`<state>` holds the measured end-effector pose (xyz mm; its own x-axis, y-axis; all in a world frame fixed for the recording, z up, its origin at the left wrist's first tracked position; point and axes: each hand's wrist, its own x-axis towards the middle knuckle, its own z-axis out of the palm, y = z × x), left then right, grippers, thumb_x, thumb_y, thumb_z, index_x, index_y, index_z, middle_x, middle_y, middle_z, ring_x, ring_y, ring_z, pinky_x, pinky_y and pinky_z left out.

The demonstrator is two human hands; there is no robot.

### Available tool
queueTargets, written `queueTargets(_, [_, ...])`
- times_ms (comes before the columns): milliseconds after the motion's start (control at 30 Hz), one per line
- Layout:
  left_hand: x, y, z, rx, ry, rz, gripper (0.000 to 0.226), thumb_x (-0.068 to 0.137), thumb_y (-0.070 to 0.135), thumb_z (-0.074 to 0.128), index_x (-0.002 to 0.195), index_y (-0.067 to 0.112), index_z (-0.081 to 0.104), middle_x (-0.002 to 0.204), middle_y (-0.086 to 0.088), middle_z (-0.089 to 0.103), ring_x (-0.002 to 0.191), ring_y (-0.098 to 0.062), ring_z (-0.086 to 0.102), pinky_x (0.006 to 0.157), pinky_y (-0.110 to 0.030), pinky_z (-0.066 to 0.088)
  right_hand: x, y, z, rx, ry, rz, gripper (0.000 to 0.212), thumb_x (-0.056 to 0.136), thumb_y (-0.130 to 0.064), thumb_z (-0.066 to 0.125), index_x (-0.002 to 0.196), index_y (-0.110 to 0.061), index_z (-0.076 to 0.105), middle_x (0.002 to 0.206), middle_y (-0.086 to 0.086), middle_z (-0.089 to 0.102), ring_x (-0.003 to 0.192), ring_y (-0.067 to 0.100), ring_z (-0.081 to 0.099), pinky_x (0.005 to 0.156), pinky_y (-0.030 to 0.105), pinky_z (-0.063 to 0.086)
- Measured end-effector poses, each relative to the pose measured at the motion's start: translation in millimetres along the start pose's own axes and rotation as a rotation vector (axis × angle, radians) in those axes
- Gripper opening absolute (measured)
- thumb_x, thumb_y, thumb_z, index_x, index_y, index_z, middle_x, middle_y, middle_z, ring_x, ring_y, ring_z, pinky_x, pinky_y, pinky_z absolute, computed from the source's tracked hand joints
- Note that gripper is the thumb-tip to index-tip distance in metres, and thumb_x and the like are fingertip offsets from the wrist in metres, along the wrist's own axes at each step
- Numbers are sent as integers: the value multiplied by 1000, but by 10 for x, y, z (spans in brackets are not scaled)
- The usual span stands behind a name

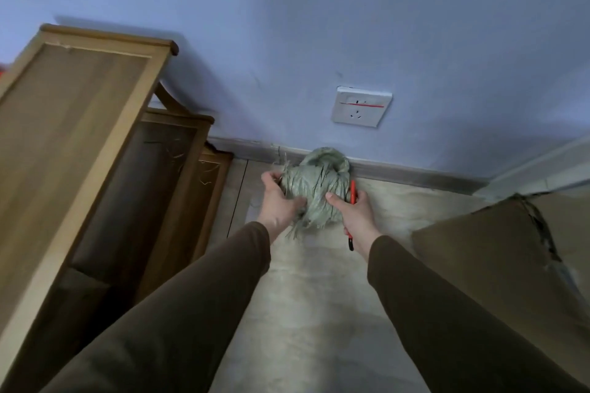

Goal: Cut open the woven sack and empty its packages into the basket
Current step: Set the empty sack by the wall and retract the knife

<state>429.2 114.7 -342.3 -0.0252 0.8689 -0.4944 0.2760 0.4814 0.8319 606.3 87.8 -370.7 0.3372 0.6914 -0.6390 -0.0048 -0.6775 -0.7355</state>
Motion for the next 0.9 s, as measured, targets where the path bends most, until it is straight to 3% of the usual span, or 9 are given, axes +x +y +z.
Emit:
queueTargets(133, [116, -71, 121, 166, 33, 30, 50, 92, 6, 74, 132, 17, 45, 131, -8, 49, 120, -25, 53, 107, -35, 45, 224, 129, 5, 0, 63, -18, 50, 76, -56, 83, 106, -30, 53, 82, -7, 56, 58, 12, 44, 54, 29, 35])
queueTargets(233, [160, -94, 167, 222, 5, -2, 57, 96, 5, 68, 148, 22, 52, 150, -14, 38, 134, -32, 47, 120, -33, 33, 292, 180, -6, -24, 122, -26, 56, 79, -55, 82, 115, -21, 57, 85, -6, 56, 62, 15, 47, 61, 34, 41])
queueTargets(333, [208, -104, 164, 321, -40, -44, 67, 96, 9, 69, 156, 27, 47, 145, -15, 38, 129, -34, 49, 118, -43, 43, 300, 170, -8, -103, 148, -12, 64, 78, -59, 82, 123, -20, 58, 105, 3, 68, 89, 31, 66, 83, 44, 56])
queueTargets(433, [209, -93, 159, 243, -84, -82, 74, 91, 5, 72, 156, 27, 45, 143, -17, 47, 125, -38, 59, 112, -46, 50, 268, 123, -4, -161, 195, -14, 73, 77, -61, 82, 129, -18, 54, 123, 8, 64, 107, 35, 65, 94, 45, 55])
queueTargets(533, [168, -87, 153, 218, -54, -58, 76, 89, 8, 73, 155, 31, 45, 140, -15, 44, 124, -37, 59, 113, -47, 49, 187, 85, -20, -194, 245, -92, 74, 74, -62, 81, 130, -22, 53, 125, 4, 58, 108, 32, 63, 97, 44, 53])
queueTargets(700, [27, -40, 139, 186, -21, -33, 86, 90, 10, 75, 161, 32, 31, 154, -20, 37, 133, -40, 54, 114, -51, 47, 4, 47, -22, -220, 308, -179, 66, 77, -61, 77, 127, -24, 56, 123, 0, 53, 102, 27, 62, 97, 47, 53])
queueTargets(900, [-128, -17, 66, 192, -4, -41, 90, 90, 19, 80, 162, 30, 26, 162, -18, 26, 149, -36, 38, 125, -41, 27, -229, -48, -45, -249, 413, -240, 44, 95, -55, 62, 124, -22, 61, 128, 1, 52, 101, 23, 57, 95, 39, 45])
